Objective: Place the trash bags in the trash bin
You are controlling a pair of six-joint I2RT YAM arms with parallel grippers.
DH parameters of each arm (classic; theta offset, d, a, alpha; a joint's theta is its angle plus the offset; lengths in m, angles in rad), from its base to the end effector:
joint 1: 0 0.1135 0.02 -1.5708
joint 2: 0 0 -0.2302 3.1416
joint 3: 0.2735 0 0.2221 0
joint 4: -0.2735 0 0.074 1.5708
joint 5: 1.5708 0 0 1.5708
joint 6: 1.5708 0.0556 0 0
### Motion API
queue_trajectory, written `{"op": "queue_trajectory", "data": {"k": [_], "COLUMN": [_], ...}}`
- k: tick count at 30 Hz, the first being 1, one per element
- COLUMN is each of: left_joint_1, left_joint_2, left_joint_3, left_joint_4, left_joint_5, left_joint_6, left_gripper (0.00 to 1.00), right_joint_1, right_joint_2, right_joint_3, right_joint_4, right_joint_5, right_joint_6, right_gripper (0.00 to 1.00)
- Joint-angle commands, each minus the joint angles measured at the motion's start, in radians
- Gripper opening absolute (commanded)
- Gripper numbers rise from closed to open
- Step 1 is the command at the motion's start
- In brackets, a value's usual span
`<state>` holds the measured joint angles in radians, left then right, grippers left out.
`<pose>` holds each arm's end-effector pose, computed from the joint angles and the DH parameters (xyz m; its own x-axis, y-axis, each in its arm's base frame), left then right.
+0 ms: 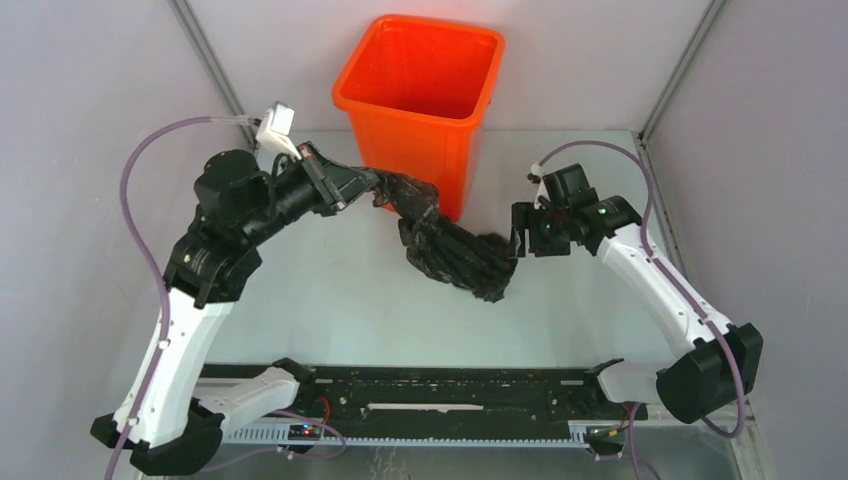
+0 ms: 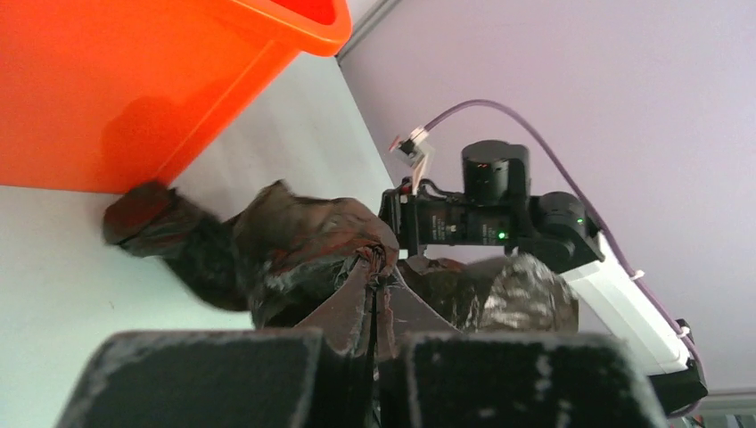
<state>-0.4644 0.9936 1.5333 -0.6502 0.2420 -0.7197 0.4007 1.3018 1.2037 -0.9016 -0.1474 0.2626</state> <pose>0.1498 -0.0899 0.4536 -0.5011 -0.4647 -0.7300 0.4222 0.6051 -0.6750 0.2245 0.1040 0.2657 -0.8672 -0.0885 -0.4900 -0.2421 0.9349 0.2596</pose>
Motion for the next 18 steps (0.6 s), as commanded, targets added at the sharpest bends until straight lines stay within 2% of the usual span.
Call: {"op": "queue_trajectory", "data": {"k": [1, 3, 7, 12, 14, 18], "left_joint_1": [0.009, 0.01, 0.01, -0.002, -0.024, -0.075], "left_joint_2": [0.028, 0.04, 0.085, 0.138, 0.156, 0.192], "left_joint_3": [-0.032, -0.042, -0.032, -0.015, -0.006, 0.045], "left_joint_4": [0.094, 0.117, 0.144, 0.144, 0.141, 0.124], "left_joint_5": [0.08, 0.103, 0.138, 0.138, 0.117, 0.056], "left_joint_6": [-0.063, -0.081, -0.131, -0.207, -0.223, -0.225], "left_gripper": [0.0, 0.0, 0.0, 0.0, 0.0, 0.0], "right_joint_1": [0.003, 0.006, 0.017, 0.116, 0.182, 0.337], "right_joint_2": [-0.069, -0.093, -0.136, -0.182, -0.174, -0.119], "right_joint_3": [0.138, 0.177, 0.256, 0.346, 0.401, 0.509], "right_joint_4": [-0.082, -0.092, -0.07, 0.039, 0.071, 0.045], "right_joint_5": [-0.028, -0.08, -0.244, -0.382, -0.368, -0.157], "right_joint_6": [-0.028, -0.025, -0.012, 0.048, 0.083, 0.175], "right_gripper": [0.76, 0.8, 0.81, 0.85, 0.86, 0.86]}}
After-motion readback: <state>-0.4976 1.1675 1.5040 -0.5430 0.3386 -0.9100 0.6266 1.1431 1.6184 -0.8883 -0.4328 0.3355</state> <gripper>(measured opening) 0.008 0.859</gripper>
